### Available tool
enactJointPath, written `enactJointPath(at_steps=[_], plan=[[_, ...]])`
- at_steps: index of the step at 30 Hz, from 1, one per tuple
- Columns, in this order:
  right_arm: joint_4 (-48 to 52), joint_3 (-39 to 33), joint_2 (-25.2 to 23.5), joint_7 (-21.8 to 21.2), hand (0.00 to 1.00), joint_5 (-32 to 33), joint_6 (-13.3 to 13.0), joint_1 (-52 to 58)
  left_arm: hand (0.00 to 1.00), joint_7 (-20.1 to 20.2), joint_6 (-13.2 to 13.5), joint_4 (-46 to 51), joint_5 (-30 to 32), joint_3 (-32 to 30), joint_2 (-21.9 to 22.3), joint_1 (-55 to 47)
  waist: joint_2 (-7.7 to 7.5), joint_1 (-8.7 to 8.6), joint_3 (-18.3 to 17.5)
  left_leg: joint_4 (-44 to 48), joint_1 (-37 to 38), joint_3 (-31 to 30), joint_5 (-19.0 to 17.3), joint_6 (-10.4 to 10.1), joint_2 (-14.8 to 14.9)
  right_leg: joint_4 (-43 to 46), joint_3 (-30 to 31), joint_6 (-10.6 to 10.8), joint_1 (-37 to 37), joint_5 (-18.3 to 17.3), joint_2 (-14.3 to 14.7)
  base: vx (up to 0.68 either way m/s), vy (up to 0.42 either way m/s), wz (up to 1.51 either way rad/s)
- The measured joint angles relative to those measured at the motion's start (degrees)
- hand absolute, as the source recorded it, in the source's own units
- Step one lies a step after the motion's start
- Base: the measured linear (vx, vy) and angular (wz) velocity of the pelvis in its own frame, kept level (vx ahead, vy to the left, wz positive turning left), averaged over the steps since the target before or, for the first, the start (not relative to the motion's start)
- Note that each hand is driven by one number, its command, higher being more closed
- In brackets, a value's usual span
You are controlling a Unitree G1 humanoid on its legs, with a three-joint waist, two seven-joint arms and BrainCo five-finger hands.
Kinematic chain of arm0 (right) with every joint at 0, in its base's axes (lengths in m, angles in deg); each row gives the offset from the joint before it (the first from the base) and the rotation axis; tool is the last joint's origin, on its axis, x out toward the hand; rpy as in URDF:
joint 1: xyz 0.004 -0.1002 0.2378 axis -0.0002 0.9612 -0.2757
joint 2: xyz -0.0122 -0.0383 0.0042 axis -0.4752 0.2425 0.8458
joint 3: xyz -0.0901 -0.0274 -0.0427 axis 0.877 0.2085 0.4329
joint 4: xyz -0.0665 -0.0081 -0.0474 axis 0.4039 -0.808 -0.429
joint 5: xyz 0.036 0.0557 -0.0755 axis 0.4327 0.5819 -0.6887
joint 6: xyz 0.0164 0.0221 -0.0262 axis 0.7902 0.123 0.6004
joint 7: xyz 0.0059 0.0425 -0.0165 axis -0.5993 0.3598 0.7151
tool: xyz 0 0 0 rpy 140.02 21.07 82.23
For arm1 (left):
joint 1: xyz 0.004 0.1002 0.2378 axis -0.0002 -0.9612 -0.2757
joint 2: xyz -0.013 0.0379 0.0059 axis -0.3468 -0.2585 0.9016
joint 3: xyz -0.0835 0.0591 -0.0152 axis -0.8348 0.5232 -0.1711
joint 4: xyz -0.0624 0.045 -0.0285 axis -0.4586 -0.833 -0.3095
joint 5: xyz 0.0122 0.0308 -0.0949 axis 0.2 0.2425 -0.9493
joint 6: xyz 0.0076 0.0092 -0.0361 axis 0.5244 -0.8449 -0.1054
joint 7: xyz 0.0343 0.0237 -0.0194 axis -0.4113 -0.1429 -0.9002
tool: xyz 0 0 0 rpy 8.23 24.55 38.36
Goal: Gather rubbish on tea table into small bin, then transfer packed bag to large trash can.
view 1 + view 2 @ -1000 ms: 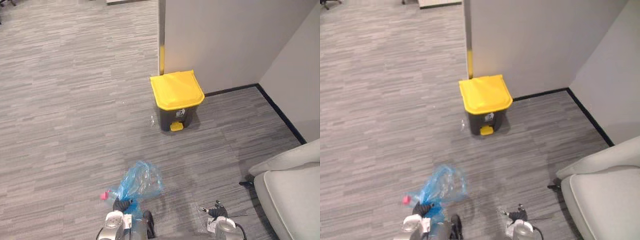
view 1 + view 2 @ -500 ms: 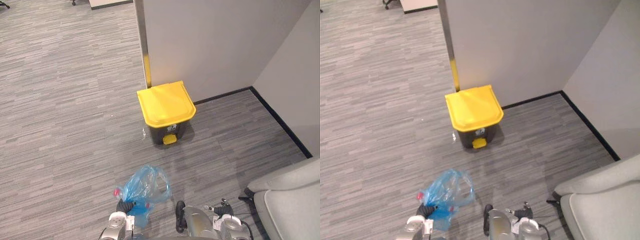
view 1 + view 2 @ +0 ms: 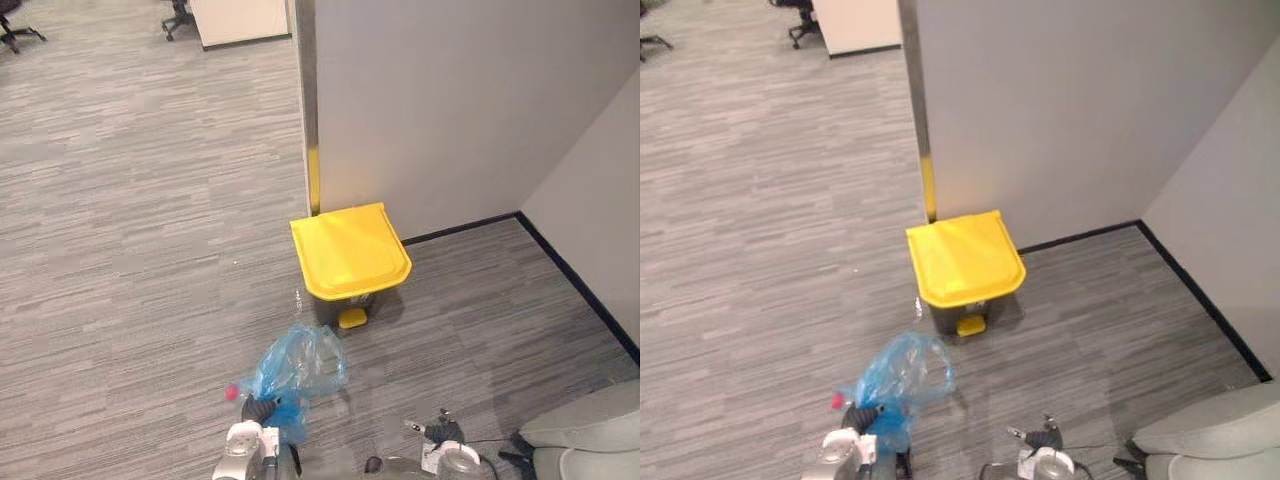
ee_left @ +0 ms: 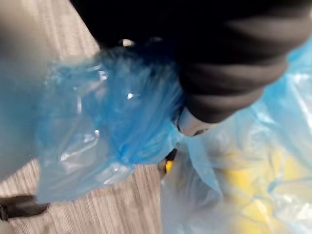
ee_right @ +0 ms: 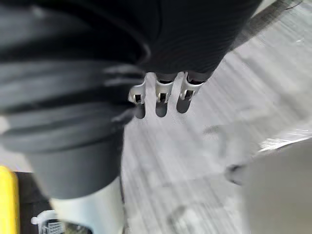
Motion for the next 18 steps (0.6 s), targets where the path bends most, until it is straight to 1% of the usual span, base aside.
enactJointPath(at_steps=[1,2,3,4,5,6,7,8,9,10,11,12,13,14,15,16,17,18], plan=[[-0.1,0.0,0.0,-0.1,0.00,0.0,0.0,-0.2,1.00,0.0,0.0,-0.5,0.0,0.1,-0.8,0.0,-0.35,0.06,-0.2,-0.6,0.3,0.4,-0.4,0.6,-1.1,-0.4,0.5,0.7,0.1,0.2,-0.9,0.14,0.115,-0.16],[-0.1,-0.1,0.0,-0.1,0.00,0.0,0.0,-0.4,1.00,0.0,0.0,-0.7,0.0,0.2,-1.4,0.1,-0.38,0.05,-0.2,-0.8,0.5,0.7,-0.8,1.0,-1.6,-0.4,0.7,1.1,0.1,0.1,-1.4,0.16,0.136,-0.23],[-0.2,-0.6,0.1,-0.1,0.00,-0.1,0.0,-0.6,1.00,0.0,0.0,-0.9,0.0,0.4,-1.7,-0.1,-0.42,0.06,-0.2,-1.0,1.5,1.6,-2.1,1.4,-2.7,0.5,1.5,1.9,0.1,-0.4,-2.6,0.16,0.132,-0.31],[-0.2,-0.7,0.6,-0.2,0.00,-0.1,0.0,-0.7,1.00,0.0,-0.1,-1.5,0.0,0.6,-1.8,-0.3,0.12,0.06,0.0,-1.3,2.7,2.2,-3.8,1.7,-2.9,4.1,2.6,2.5,-0.7,-0.7,-3.0,0.15,0.124,-0.33],[-0.2,-0.6,0.7,-0.2,0.00,-0.1,0.0,-0.9,1.00,-0.1,-0.1,-1.8,0.0,0.6,-1.8,-0.3,0.60,0.08,0.3,-1.5,3.4,2.5,-4.3,1.6,-2.9,7.9,3.3,2.8,-2.1,-0.7,-3.0,0.18,0.149,-0.30],[-0.2,-0.4,0.7,-0.2,0.00,-0.1,0.0,-1.4,1.00,0.0,-0.1,-2.1,0.0,0.7,-1.8,-0.5,0.96,0.06,0.4,-2.5,5.4,2.9,-4.4,1.9,-3.1,17.6,4.3,3.7,-6.1,-0.1,-3.1,0.18,0.124,-0.13],[-0.2,-0.3,0.7,-0.3,0.00,-0.2,-0.1,-1.6,1.00,-0.1,-0.1,-2.1,0.0,1.9,-2.3,-0.7,0.70,-0.38,0.7,-3.4,7.2,2.8,-4.8,2.7,-3.4,25.7,4.7,3.8,-9.7,1.1,-3.5,0.19,0.110,-0.02],[-0.3,-0.2,0.6,-0.4,0.00,-0.2,-0.1,-1.6,1.00,-0.1,-0.1,-2.1,0.0,2.0,-2.2,-0.8,0.84,-0.58,0.8,-3.4,7.6,2.5,-5.1,2.7,-3.4,28.0,4.6,2.9,-10.6,0.4,-3.6,0.17,0.035,0.13],[-1.0,0.2,0.7,-0.6,0.00,-0.2,-0.1,-1.8,1.00,-0.2,-0.1,-2.1,0.0,2.3,-2.4,-0.8,0.35,-0.83,0.6,-3.9,8.7,2.0,-5.8,2.8,-3.4,29.8,4.1,1.0,-12.5,-2.1,-3.0,0.18,-0.022,0.19],[-0.9,1.2,0.7,-0.7,0.00,-0.2,-0.3,-2.0,1.00,-0.3,-0.1,-2.1,0.0,2.2,-2.7,-0.5,0.07,-1.03,0.5,-4.5,9.8,1.5,-6.2,2.4,-2.9,29.2,3.1,-0.1,-14.6,-3.9,-1.8,0.20,-0.050,0.18],[-0.9,1.2,0.7,-0.8,0.00,-0.2,-0.4,-2.0,1.00,-0.3,-0.1,-2.1,0.0,2.2,-2.8,-0.4,0.10,-1.07,0.5,-4.6,10.1,1.4,-6.3,2.2,-2.6,28.4,2.6,-0.3,-15.3,-4.1,-1.2,0.22,-0.094,0.18],[-1.1,1.2,0.8,-0.7,0.00,-0.3,-0.4,-2.1,1.00,-0.3,-0.1,-2.2,0.0,2.0,-2.8,-0.2,0.33,-1.09,0.7,-5.1,11.4,1.2,-6.7,1.6,-1.7,25.0,1.3,-0.9,-17.0,-3.9,0.7,0.25,-0.109,0.24],[-1.1,1.3,0.9,-0.7,0.00,-0.7,-0.4,-1.9,1.00,-0.2,-0.1,-2.6,0.0,1.8,-3.5,-0.1,-0.56,-1.27,0.4,-5.1,12.6,0.8,-6.8,-0.1,-2.1,14.6,1.7,-1.5,-17.1,1.1,2.1,0.28,-0.107,0.28],[-1.2,1.3,1.1,-0.8,0.00,-1.0,-0.4,-1.8,1.00,-0.3,-0.1,-2.9,0.0,1.8,-3.5,0.0,-1.41,-1.38,0.4,-5.1,12.9,-0.2,-7.1,-0.6,-2.9,13.6,1.9,-4.2,-16.5,4.4,2.3,0.33,-0.080,0.34],[-1.6,0.9,2.2,-0.6,0.00,-1.4,-0.5,-1.9,1.00,-0.2,-0.3,-3.9,0.0,1.8,-2.5,0.5,0.69,-1.60,0.5,-5.2,13.4,-2.7,-7.1,-0.9,-1.4,12.1,0.5,-4.5,-14.2,4.6,3.3,0.29,-0.062,0.16],[-1.9,0.9,2.6,-0.7,0.00,-1.6,-0.4,-1.9,1.00,-0.1,0.0,-3.9,0.0,1.7,-2.1,0.4,1.30,-1.38,0.3,-5.2,13.2,-3.5,-7.2,-0.9,-1.0,11.5,0.3,-4.6,-14.1,4.6,3.6,0.34,-0.083,0.11],[-2.1,0.7,3.5,-0.7,0.00,-1.6,-0.4,-2.4,1.00,-0.2,0.0,-3.8,0.0,1.5,-1.5,0.8,2.43,-1.29,0.7,-5.4,13.3,-4.6,-7.1,-1.0,-0.3,10.5,-0.3,-4.7,-13.4,4.6,4.3,0.29,-0.105,0.06],[-2.5,0.6,4.2,-0.7,0.00,-1.5,-0.2,-2.2,1.00,-0.2,0.0,-3.8,0.0,1.5,-1.2,1.0,3.12,-1.38,0.6,-6.0,13.7,-5.0,-6.6,-1.9,0.3,9.3,-1.0,-4.8,-12.4,4.5,4.8,0.33,-0.111,0.14]])
